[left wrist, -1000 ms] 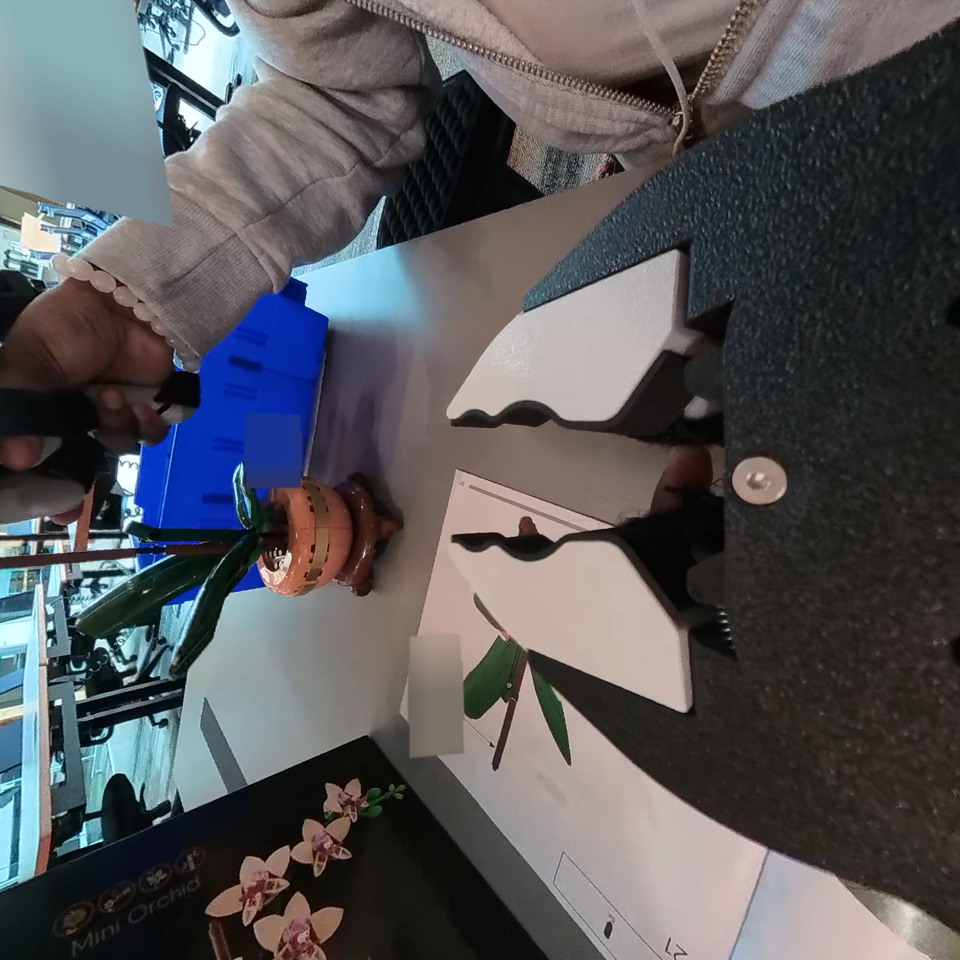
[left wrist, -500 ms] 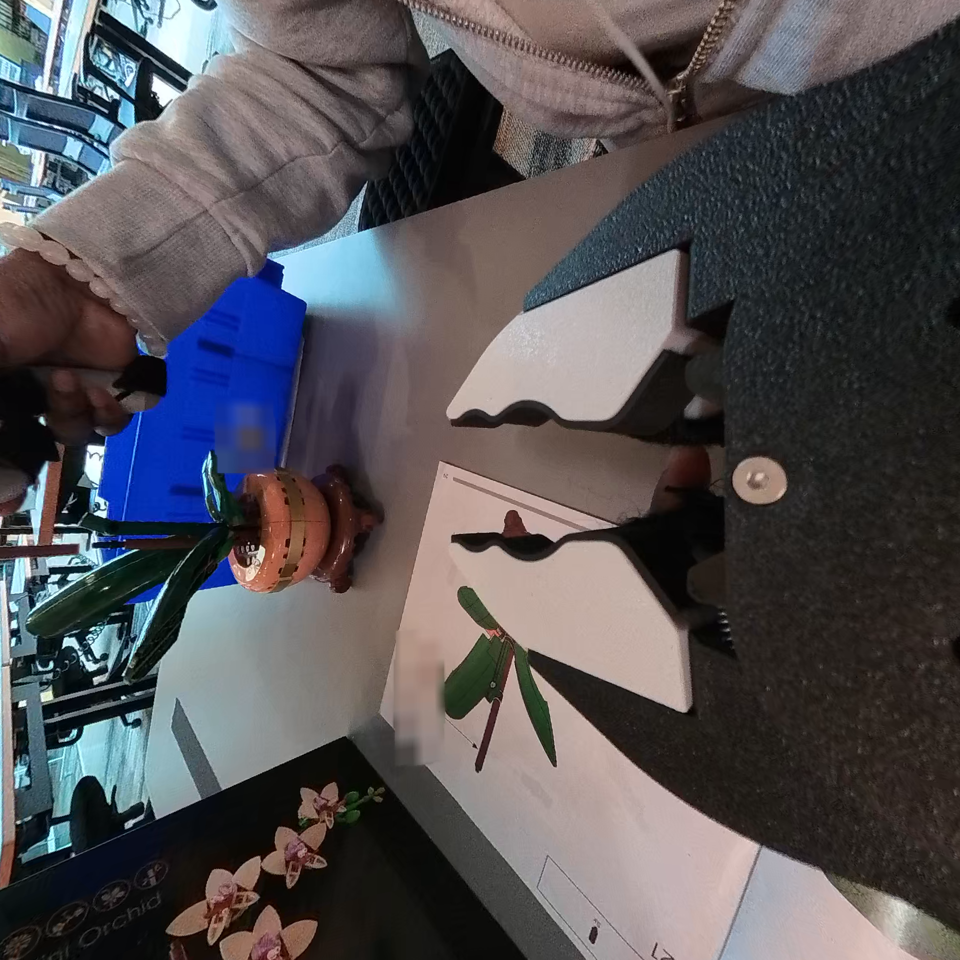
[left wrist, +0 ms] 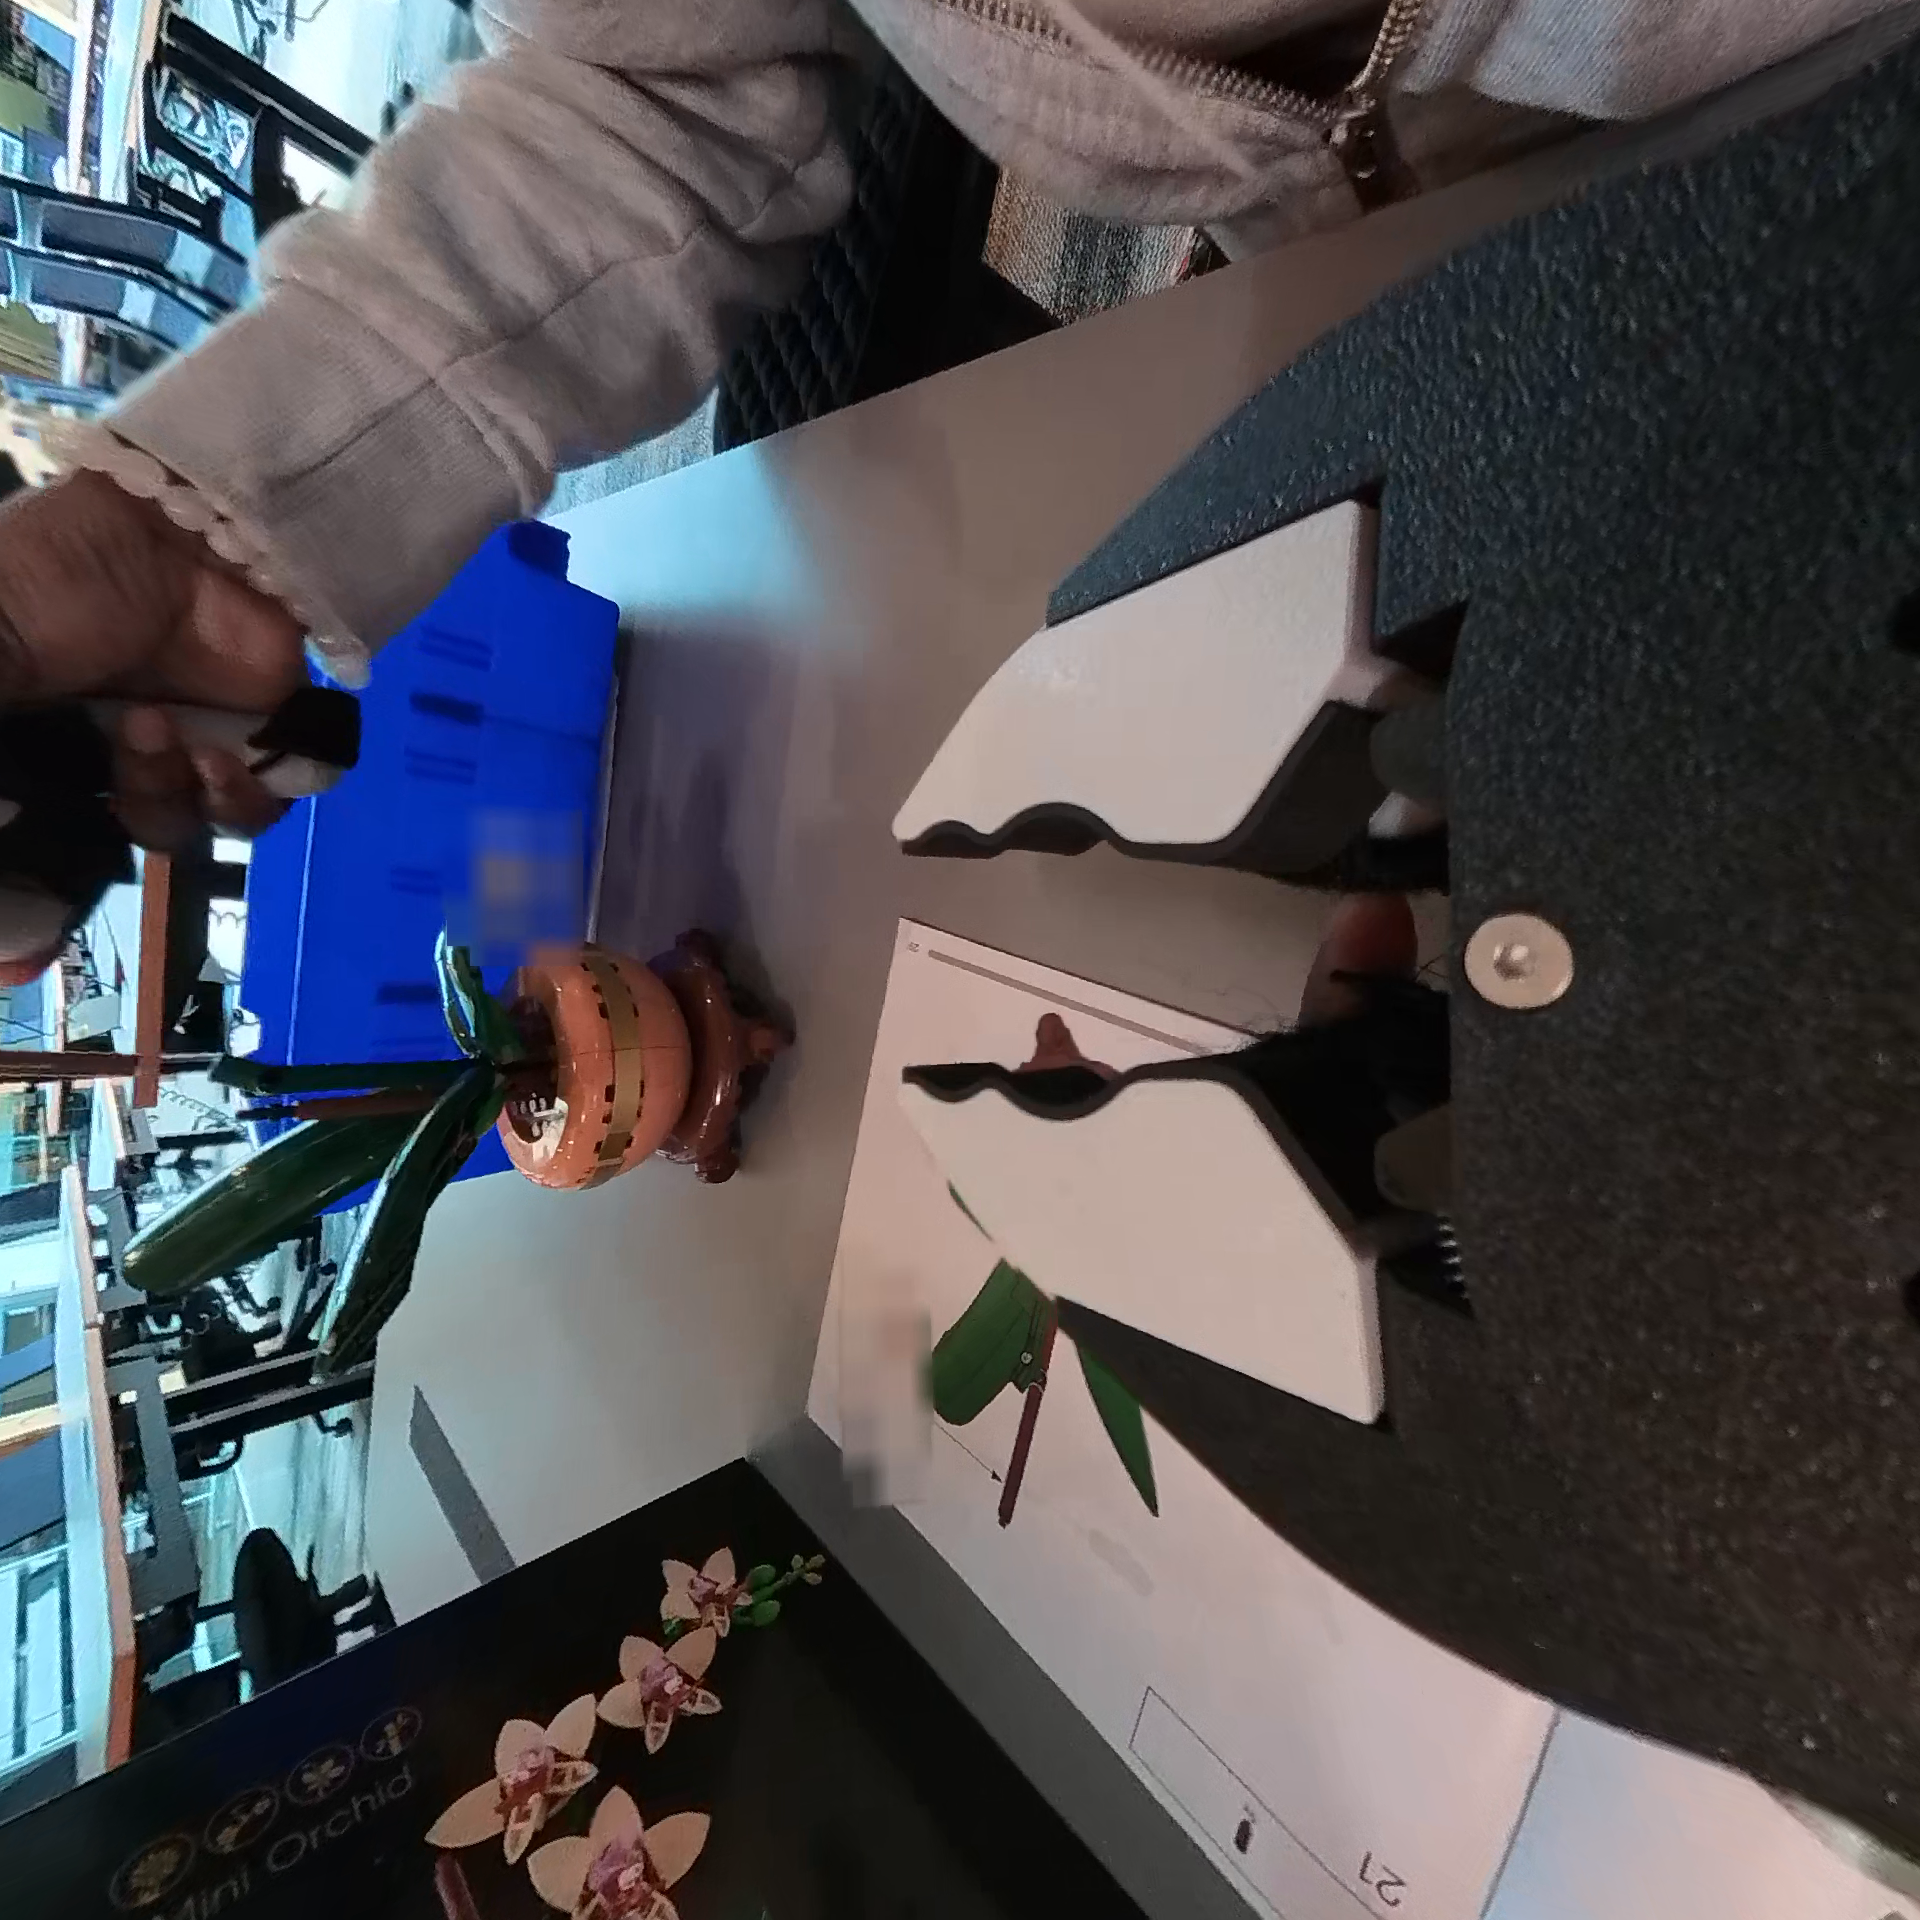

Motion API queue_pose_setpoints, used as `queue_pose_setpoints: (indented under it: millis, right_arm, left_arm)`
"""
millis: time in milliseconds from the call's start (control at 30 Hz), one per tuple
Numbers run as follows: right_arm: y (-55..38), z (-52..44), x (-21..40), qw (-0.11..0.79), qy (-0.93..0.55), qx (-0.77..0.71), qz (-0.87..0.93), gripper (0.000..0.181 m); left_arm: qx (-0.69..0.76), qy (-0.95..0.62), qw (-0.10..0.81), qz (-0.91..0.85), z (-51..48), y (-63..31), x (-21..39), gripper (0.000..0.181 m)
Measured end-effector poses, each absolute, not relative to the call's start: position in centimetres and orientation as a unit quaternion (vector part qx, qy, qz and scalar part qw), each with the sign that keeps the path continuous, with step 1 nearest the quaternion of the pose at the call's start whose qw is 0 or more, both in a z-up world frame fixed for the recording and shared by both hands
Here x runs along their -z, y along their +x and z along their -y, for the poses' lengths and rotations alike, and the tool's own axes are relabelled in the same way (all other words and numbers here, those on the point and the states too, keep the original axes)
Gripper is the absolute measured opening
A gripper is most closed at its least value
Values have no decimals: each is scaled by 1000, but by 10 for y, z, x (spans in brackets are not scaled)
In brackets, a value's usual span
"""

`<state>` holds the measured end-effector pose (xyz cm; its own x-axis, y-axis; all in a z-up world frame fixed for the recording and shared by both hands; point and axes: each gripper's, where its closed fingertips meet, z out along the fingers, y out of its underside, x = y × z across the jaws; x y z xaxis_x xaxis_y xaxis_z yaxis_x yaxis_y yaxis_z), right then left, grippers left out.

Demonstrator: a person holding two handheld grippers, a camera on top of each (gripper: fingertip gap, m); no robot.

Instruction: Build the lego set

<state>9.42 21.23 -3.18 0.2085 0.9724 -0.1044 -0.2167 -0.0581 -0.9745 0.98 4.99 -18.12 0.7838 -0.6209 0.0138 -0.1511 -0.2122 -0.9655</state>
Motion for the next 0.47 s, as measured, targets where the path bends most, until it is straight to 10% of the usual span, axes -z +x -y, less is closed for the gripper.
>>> queue_pose_setpoints:
  millis: [467]
  right_arm:
    - [104, -215, 31, 597, -501, -523, 346, 4]
  left_arm:
    - [286, -630, 656, -301, -70, 43, 123, 39]
